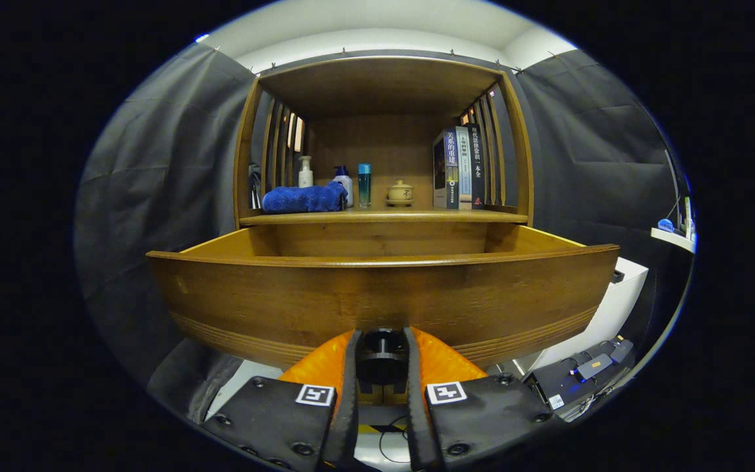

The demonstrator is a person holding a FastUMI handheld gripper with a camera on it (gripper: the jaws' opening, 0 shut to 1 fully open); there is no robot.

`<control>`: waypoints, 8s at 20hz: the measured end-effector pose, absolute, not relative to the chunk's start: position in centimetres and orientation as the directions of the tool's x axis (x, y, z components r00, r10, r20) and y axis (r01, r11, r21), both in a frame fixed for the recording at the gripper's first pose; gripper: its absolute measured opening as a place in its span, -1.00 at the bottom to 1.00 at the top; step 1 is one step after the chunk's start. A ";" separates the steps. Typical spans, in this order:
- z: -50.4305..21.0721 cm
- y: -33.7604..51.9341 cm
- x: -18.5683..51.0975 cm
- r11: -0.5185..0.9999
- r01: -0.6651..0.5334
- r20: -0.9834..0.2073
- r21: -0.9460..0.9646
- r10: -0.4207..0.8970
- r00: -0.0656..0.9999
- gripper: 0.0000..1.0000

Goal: Pull open the drawer, take out the items inside it, and place them on the countertop above the cabinet.

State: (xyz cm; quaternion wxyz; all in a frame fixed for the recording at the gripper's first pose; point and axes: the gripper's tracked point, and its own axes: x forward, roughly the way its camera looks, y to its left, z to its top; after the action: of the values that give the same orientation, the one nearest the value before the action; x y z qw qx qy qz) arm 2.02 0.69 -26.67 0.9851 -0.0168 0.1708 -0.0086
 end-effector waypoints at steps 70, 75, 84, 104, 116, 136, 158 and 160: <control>-22.4 2.7 16.3 0.992 -0.042 -0.858 0.120 0.125 0.498 -0.52; -16.4 2.6 18.2 0.993 -0.072 -0.801 0.097 0.121 0.586 -0.52; -12.9 1.8 30.3 0.999 -0.040 -0.735 0.031 0.050 0.677 -0.53; -18.4 -0.4 36.3 0.996 0.085 -0.774 0.019 -0.039 0.632 0.15; -13.1 0.2 33.4 0.998 0.040 -0.681 0.038 -0.003 0.732 0.99; -4.0 10.6 11.7 0.974 -0.175 -0.291 -0.143 0.128 0.948 0.97; -10.0 5.6 0.9 0.993 -0.044 -0.087 -0.110 0.034 0.996 0.97; -10.7 5.2 0.5 0.993 -0.043 -0.079 -0.114 0.034 0.996 0.97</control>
State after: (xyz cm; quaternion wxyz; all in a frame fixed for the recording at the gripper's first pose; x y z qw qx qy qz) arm 0.52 5.17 -10.73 0.9974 -0.0578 0.0387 0.0193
